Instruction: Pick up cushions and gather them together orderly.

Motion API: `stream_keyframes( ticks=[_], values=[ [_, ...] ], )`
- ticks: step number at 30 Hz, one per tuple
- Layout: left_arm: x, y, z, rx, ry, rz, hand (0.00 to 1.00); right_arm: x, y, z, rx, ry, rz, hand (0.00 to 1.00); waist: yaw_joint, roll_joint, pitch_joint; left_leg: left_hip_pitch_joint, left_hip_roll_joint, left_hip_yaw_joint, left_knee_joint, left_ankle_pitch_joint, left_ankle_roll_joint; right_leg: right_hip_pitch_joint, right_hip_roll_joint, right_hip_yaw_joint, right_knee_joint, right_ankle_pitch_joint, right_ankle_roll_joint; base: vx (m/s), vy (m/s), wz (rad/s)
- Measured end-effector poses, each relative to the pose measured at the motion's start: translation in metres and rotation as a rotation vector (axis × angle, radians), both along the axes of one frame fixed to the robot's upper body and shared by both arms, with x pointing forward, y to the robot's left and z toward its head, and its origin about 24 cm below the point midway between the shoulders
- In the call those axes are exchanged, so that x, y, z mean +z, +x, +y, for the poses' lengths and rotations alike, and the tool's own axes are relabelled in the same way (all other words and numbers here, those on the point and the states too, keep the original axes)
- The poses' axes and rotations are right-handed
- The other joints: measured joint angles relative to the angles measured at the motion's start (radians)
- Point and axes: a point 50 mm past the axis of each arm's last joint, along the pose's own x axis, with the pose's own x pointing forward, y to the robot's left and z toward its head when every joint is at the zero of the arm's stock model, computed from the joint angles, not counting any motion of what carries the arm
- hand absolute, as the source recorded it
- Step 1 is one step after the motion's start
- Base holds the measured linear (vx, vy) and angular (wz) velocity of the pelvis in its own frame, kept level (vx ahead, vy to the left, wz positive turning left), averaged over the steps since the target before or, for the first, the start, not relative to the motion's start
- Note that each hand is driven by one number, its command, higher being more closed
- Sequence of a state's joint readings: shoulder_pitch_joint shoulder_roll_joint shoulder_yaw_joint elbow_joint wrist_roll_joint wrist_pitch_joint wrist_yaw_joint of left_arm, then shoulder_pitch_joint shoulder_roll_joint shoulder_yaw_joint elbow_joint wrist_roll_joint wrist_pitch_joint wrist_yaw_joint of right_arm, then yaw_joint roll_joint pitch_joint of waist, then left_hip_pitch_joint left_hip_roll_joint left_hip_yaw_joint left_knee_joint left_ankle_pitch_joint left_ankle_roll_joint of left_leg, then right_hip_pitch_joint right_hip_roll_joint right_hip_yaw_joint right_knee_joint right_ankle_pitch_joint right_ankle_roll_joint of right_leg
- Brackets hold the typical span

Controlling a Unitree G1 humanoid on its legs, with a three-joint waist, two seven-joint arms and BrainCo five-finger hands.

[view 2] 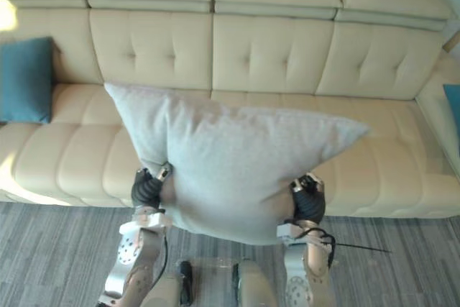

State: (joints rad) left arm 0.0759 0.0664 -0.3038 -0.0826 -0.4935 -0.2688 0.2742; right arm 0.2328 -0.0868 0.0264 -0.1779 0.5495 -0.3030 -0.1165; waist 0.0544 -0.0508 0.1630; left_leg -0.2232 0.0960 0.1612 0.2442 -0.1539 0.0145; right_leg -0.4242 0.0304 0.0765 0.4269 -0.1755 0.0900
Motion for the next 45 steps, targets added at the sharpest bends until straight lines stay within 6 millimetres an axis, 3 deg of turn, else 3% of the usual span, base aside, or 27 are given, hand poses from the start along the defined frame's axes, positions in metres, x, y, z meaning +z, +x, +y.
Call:
stream_keyframes(
  ticks=[1,2,4,5,7,8,9,10,12,13,15,18,21,23,24,27,32,39,45],
  values=[
    [0.000,0.002,-0.003,-0.015,0.004,0.000,1.00,-0.001,-0.002,-0.004,-0.014,-0.003,0.006,1.00,-0.004,-0.004,-0.002,0.008,-0.011,-0.021,0.004,-0.003,-0.025,0.028,-0.013,0.002,-0.068,0.062,-0.027,0.23,-0.262,0.38],
    [-0.005,0.002,-0.010,-0.045,0.006,0.020,1.00,-0.005,-0.004,-0.009,-0.036,-0.008,0.028,1.00,-0.010,0.010,-0.007,0.026,-0.016,-0.070,0.015,-0.018,-0.060,0.046,-0.012,-0.039,-0.052,0.069,-0.097,0.26,-0.242,0.40],
    [-0.007,0.000,-0.017,-0.079,0.009,0.030,1.00,-0.009,-0.012,-0.016,-0.063,-0.018,0.054,1.00,-0.011,0.019,-0.014,0.041,-0.012,-0.110,0.077,-0.030,-0.073,0.053,-0.014,-0.084,0.000,0.038,-0.163,0.27,-0.221,0.38],
    [-0.008,-0.001,-0.021,-0.102,0.012,0.037,1.00,-0.013,-0.019,-0.020,-0.081,-0.017,0.076,1.00,-0.017,0.026,-0.018,0.033,0.002,-0.135,0.189,-0.054,-0.106,0.084,-0.011,-0.120,-0.007,0.024,-0.186,0.29,-0.232,0.67],
    [-0.012,-0.003,-0.026,-0.133,0.015,0.049,1.00,-0.017,-0.030,-0.023,-0.095,-0.008,0.107,1.00,-0.035,0.041,-0.027,0.016,0.030,-0.176,0.388,-0.046,-0.151,0.156,-0.001,-0.176,-0.068,0.023,-0.190,0.29,-0.219,0.85],
    [-0.014,-0.005,-0.026,-0.144,0.014,0.053,1.00,-0.016,-0.035,-0.024,-0.098,-0.015,0.110,1.00,-0.042,0.050,-0.035,0.012,0.047,-0.193,0.500,-0.009,-0.196,0.188,0.009,-0.193,-0.100,0.023,-0.190,0.26,-0.167,0.62],
    [-0.017,-0.008,-0.025,-0.147,0.011,0.061,1.00,-0.014,-0.037,-0.026,-0.091,-0.029,0.106,1.00,-0.035,0.064,-0.046,0.012,0.066,-0.195,0.579,0.028,-0.211,0.206,0.022,-0.195,-0.122,0.024,-0.191,0.27,-0.151,0.36],
    [-0.019,-0.010,-0.025,-0.150,0.010,0.067,1.00,-0.013,-0.037,-0.026,-0.087,-0.037,0.104,1.00,-0.028,0.075,-0.052,0.012,0.082,-0.187,0.625,0.051,-0.205,0.215,0.031,-0.194,-0.138,0.026,-0.194,0.22,-0.094,0.00],
    [-0.025,-0.014,-0.024,-0.154,0.009,0.089,1.00,-0.013,-0.036,-0.028,-0.083,-0.038,0.106,1.00,-0.006,0.092,-0.064,0.013,0.142,-0.112,0.682,0.077,-0.158,0.238,0.041,-0.184,-0.173,0.031,-0.203,0.15,-0.036,-0.11],
    [-0.027,-0.016,-0.024,-0.153,0.009,0.099,1.00,-0.014,-0.037,-0.028,-0.084,-0.024,0.108,1.00,-0.002,0.092,-0.064,0.013,0.155,-0.084,0.674,0.076,-0.154,0.248,0.037,-0.180,-0.184,0.034,-0.210,0.10,0.008,-0.06],
    [-0.033,-0.018,-0.024,-0.153,0.009,0.128,1.00,-0.014,-0.037,-0.028,-0.084,-0.021,0.111,1.00,0.000,0.092,-0.064,0.004,0.162,-0.014,0.595,0.037,-0.098,0.274,0.014,-0.180,-0.208,0.034,-0.224,0.08,0.053,0.03],
    [-0.035,-0.020,-0.025,-0.156,0.005,0.143,1.00,-0.014,-0.037,-0.028,-0.087,-0.021,0.112,1.00,0.000,0.088,-0.064,-0.010,0.141,0.066,0.389,-0.001,-0.066,0.301,-0.025,-0.183,-0.223,0.034,-0.224,0.07,0.116,0.10],
    [-0.035,-0.020,-0.026,-0.156,0.005,0.138,1.00,-0.013,-0.037,-0.028,-0.091,-0.022,0.108,1.00,0.006,0.092,-0.068,-0.025,0.073,0.037,0.154,0.012,-0.068,0.307,-0.048,-0.161,-0.210,0.020,-0.200,0.05,0.185,-0.20],
    [-0.037,-0.024,-0.025,-0.155,0.008,0.148,1.00,-0.013,-0.036,-0.028,-0.090,-0.027,0.110,1.00,0.006,0.113,-0.082,-0.015,0.043,0.018,0.058,0.128,-0.066,0.298,-0.032,-0.114,-0.157,-0.015,-0.153,0.06,0.228,-0.53],
    [-0.039,-0.026,-0.023,-0.159,0.020,0.157,1.00,-0.016,-0.036,-0.028,-0.093,-0.019,0.120,1.00,0.003,0.107,-0.100,0.009,0.040,0.021,0.033,0.113,-0.082,0.283,-0.034,-0.086,-0.130,-0.030,-0.137,0.07,0.177,-0.46],
    [-0.040,-0.027,-0.022,-0.166,0.035,0.155,1.00,-0.015,-0.035,-0.027,-0.091,-0.016,0.115,1.00,0.001,0.081,-0.121,0.030,0.006,0.067,-0.067,0.109,-0.083,0.211,-0.051,-0.013,-0.100,-0.031,-0.105,0.04,0.186,-0.50],
    [-0.042,-0.029,-0.020,-0.181,0.060,0.163,1.00,-0.016,-0.034,-0.026,-0.089,-0.013,0.120,1.00,0.003,0.076,-0.121,0.065,-0.025,0.122,-0.131,0.109,-0.069,0.198,-0.067,0.059,-0.106,-0.017,-0.067,-0.04,0.119,-0.34],
    [-0.041,-0.028,-0.022,-0.185,0.059,0.156,1.00,-0.010,-0.025,-0.027,-0.095,-0.044,0.096,1.00,0.003,0.073,-0.125,0.030,-0.015,0.145,-0.137,0.118,-0.065,0.161,-0.055,0.090,-0.147,0.019,-0.049,0.00,0.007,-0.11],
    [-0.027,-0.014,-0.025,-0.187,0.077,0.088,1.00,0.003,-0.013,-0.032,-0.134,-0.090,0.044,1.00,0.003,0.076,-0.127,0.034,-0.015,0.151,-0.163,0.130,-0.062,0.164,-0.049,0.124,-0.173,0.039,-0.031,0.03,-0.004,-0.03]
  ],
)
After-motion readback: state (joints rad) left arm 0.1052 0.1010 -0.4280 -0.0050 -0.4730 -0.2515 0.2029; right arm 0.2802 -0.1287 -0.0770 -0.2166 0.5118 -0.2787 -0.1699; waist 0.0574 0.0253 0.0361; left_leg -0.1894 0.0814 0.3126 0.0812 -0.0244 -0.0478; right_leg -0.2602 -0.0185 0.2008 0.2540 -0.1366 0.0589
